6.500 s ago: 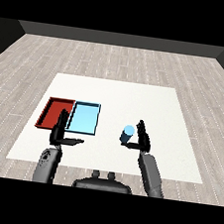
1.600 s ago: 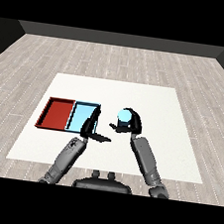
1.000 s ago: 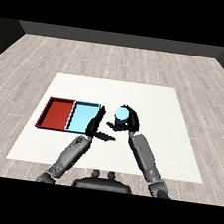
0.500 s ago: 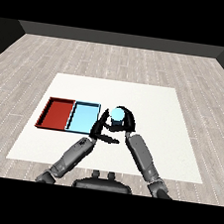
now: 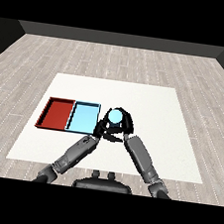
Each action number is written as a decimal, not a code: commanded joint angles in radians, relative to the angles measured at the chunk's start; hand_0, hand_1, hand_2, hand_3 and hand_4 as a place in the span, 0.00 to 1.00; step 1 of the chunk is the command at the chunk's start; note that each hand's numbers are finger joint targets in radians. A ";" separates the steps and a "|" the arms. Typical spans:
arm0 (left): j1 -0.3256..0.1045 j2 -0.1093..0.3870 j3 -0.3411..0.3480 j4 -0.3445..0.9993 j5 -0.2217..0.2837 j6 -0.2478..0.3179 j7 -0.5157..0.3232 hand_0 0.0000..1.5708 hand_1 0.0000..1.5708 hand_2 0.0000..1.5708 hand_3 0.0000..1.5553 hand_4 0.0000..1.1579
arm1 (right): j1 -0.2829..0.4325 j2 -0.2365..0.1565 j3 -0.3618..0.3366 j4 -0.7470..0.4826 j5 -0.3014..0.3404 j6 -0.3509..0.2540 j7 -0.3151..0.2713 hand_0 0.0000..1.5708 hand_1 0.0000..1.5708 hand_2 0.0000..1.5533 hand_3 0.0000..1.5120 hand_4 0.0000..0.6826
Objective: Pick the blue can and put it in the blue box
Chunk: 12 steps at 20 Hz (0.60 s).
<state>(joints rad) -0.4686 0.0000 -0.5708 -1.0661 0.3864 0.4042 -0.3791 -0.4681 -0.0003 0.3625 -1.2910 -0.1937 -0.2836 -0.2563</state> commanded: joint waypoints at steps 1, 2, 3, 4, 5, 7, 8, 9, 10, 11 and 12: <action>-0.044 0.000 0.009 0.041 0.020 0.008 -0.005 0.00 0.00 0.00 0.00 0.00 | -0.034 0.000 0.014 0.024 -0.026 -0.025 -0.011 0.91 0.91 0.94 0.92 0.80; 0.029 0.000 0.047 0.007 -0.041 -0.048 -0.009 0.00 0.00 0.00 0.00 0.00 | -0.026 0.000 0.006 0.096 -0.042 0.012 -0.091 0.91 0.91 0.94 0.92 0.80; -0.061 0.000 0.061 0.096 0.020 -0.055 -0.020 0.00 0.00 0.00 0.00 0.00 | 0.037 0.000 0.050 0.029 -0.010 -0.024 -0.067 0.91 0.91 0.94 0.91 0.81; 0.025 0.000 0.035 0.029 -0.037 -0.042 -0.017 0.00 0.00 0.00 0.00 0.00 | -0.006 0.000 0.118 -0.031 -0.027 -0.088 0.010 0.91 0.91 0.94 0.91 0.81; 0.019 0.000 -0.007 -0.009 -0.021 0.019 -0.007 0.00 0.00 0.00 0.00 0.00 | 0.022 0.000 0.064 0.011 -0.022 -0.038 -0.042 0.91 0.91 0.94 0.91 0.80; -0.058 0.000 0.052 0.066 0.006 -0.020 0.010 0.00 0.00 0.00 0.00 0.00 | -0.072 0.000 0.086 0.075 -0.084 -0.064 -0.021 0.91 0.91 0.94 0.91 0.78; -0.067 0.000 -0.026 0.078 0.039 0.013 -0.036 0.00 0.00 0.00 0.00 0.00 | 0.013 0.000 0.027 -0.048 -0.019 -0.015 0.021 0.91 0.91 0.94 0.91 0.78; -0.131 0.000 -0.007 0.138 0.121 -0.001 -0.049 0.00 0.00 0.00 0.00 0.00 | -0.031 0.000 0.014 0.046 -0.031 0.005 -0.007 0.92 0.92 0.94 0.91 0.78; -0.060 0.000 -0.024 0.090 0.056 0.005 -0.070 0.00 0.00 0.00 0.00 0.00 | -0.027 0.000 0.110 0.041 -0.079 -0.068 -0.038 0.92 0.92 0.94 0.91 0.76; -0.079 0.000 -0.001 0.093 0.063 -0.029 -0.040 0.00 0.00 0.00 0.00 0.00 | -0.067 0.000 0.142 0.053 -0.104 -0.115 -0.037 0.93 0.93 0.94 0.90 0.77; -0.021 0.000 -0.024 0.068 0.045 -0.008 -0.074 0.00 0.00 0.00 0.00 0.00 | -0.097 0.000 0.070 0.051 -0.075 -0.072 0.023 0.93 0.93 0.94 0.91 0.77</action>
<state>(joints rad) -0.5181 0.0019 -0.5725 -0.9994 0.4254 0.3953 -0.4142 -0.5090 -0.0008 0.4372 -1.2564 -0.2527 -0.3388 -0.2683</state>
